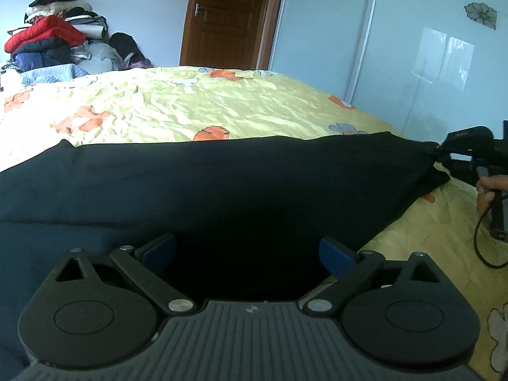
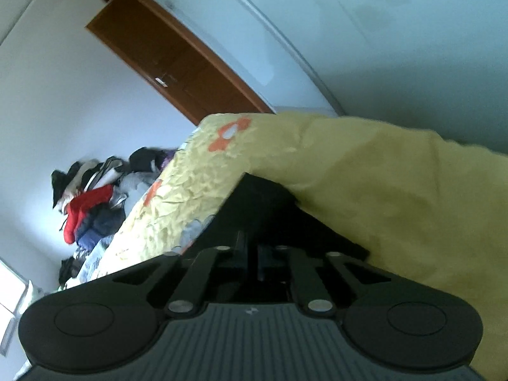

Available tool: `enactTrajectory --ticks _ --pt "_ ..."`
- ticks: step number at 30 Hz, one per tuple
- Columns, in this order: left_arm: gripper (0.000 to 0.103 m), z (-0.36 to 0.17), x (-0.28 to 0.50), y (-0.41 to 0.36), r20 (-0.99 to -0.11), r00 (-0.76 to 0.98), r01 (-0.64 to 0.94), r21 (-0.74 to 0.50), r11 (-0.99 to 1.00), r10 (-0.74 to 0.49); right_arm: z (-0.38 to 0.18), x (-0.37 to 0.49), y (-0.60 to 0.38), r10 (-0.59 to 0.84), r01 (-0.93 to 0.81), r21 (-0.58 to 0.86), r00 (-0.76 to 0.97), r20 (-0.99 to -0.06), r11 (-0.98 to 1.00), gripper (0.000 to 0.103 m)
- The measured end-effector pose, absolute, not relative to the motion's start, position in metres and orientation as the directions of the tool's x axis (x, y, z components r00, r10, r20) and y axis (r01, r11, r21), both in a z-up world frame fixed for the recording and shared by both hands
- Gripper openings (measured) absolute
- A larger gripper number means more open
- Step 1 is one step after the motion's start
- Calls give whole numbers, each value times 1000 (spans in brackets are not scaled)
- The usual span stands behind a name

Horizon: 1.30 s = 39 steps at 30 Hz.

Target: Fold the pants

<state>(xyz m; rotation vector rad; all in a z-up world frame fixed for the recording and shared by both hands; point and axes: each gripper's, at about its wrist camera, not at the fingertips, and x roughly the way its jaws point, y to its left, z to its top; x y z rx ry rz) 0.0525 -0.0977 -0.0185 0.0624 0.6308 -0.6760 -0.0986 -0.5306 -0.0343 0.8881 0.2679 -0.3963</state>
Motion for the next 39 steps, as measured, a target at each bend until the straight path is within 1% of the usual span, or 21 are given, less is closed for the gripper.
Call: enactTrajectory --ticks 2,4,8,11,13,14,15,16,17,18,19,21,24,28,29,30,31,32,34,36,39 --pt "98 -19 53 -97 -562 601 601 -150 785 -568 -21 -108 -527 -253 447 661 893 -373 602 4" --pt "98 -19 53 -97 -562 600 602 -152 784 -569 -13 -120 -526 -277 470 626 880 -386 622 4" --pt "99 -19 53 -97 -561 598 602 -155 783 -572 -22 -125 -533 -258 536 567 828 -498 625 5" --pt "99 -19 54 -98 -562 598 602 -156 783 -572 -26 -139 -532 -293 563 620 822 -488 546 8" --pt "101 -19 54 -98 -562 597 604 -156 782 -572 -26 -145 -532 -304 576 656 816 -491 487 12" --pt "101 -19 54 -98 -563 595 605 -156 781 -573 -27 -148 -532 -279 571 684 820 -499 453 18" --pt "101 -19 54 -98 -563 595 605 -156 781 -574 -30 -150 -531 -251 564 709 825 -507 424 30" --pt "101 -19 55 -98 -563 594 606 -157 780 -574 -32 -151 -530 -216 555 731 831 -513 398 38" --pt "101 -19 55 -98 -564 593 606 -157 780 -575 -34 -151 -528 -188 530 751 846 -498 394 59" --pt "101 -19 55 -98 -563 593 606 -157 780 -575 -36 -151 -526 -176 503 767 863 -474 399 70" --pt "102 -19 55 -98 -564 594 606 -157 780 -574 -36 -148 -524 -171 497 766 866 -470 407 73" --pt "102 -19 55 -98 -563 594 606 -156 780 -574 -36 -136 -522 -172 489 748 868 -465 449 73" --pt "102 -19 54 -98 -563 594 605 -158 780 -575 -40 -116 -525 -186 457 748 887 -423 481 74" --pt "102 -19 55 -98 -561 592 605 -165 779 -579 -41 -91 -535 -221 449 719 892 -394 531 73" --pt "102 -19 55 -97 -559 592 605 -169 778 -581 -42 -86 -537 -223 453 713 890 -398 536 63" --pt "102 -19 55 -96 -554 592 604 -175 777 -585 -44 -83 -539 -223 462 711 885 -409 530 35" --pt "101 -19 55 -93 -548 592 603 -185 776 -590 -48 -81 -542 -212 459 727 887 -411 510 21" --pt "100 -17 53 -90 -541 597 598 -192 778 -593 -51 -82 -543 -194 438 760 898 -395 481 12" --pt "100 -12 50 -81 -528 617 580 -196 791 -584 -46 -83 -538 -177 389 783 921 -348 485 9" --pt "100 -5 48 -69 -514 647 550 -196 812 -562 -27 -75 -521 -158 346 749 936 -314 565 9" --pt "100 7 49 -44 -488 727 460 -178 870 -484 8 -52 -488 -74 237 700 964 -256 674 9"
